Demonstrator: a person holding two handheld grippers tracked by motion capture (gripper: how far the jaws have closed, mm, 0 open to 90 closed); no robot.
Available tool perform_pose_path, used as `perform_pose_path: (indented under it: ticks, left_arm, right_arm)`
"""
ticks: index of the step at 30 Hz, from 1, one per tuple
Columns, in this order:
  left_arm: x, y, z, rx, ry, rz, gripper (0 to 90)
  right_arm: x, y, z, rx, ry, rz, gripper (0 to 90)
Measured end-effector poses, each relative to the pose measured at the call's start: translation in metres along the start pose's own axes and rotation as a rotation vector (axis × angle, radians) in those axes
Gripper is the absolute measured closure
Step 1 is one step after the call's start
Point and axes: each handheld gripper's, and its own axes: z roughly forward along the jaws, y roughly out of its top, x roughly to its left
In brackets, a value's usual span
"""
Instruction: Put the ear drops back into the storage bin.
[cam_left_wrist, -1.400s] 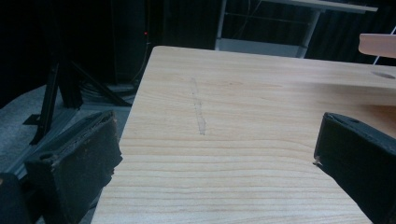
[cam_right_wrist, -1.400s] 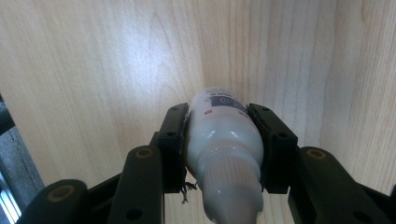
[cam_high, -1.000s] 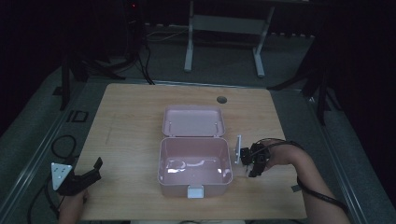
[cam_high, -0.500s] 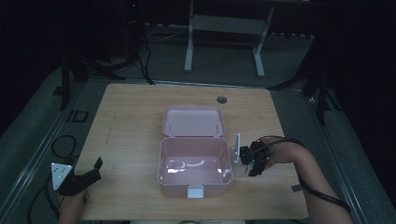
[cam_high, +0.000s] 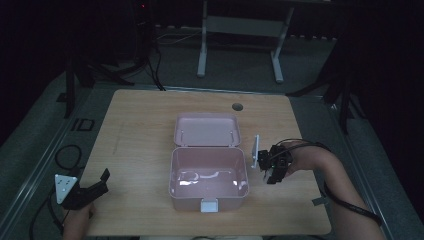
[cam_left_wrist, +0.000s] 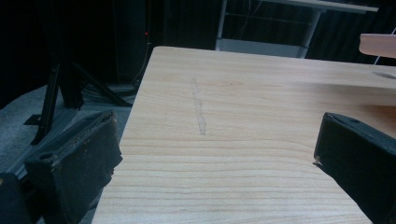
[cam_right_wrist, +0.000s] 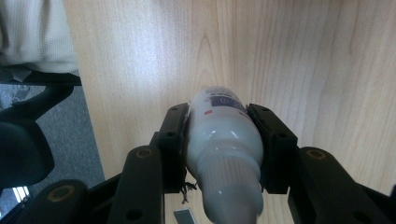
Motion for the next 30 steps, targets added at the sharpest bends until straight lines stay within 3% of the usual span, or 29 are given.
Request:
perform_pose_path:
  ticks: [22,30]
  left_arm:
    - [0.0,0.0,0.0,-0.002,-0.001,-0.003,0.5]
    - [0.0,0.0,0.0,0.0,0.0,0.0,0.4]
  right_arm:
    - [-0.001,0.007,-0.055,0.005,-0.045,-0.007,59.9]
    - [0.001,0.012,-0.066,0.008,-0.051,-0.016,59.9]
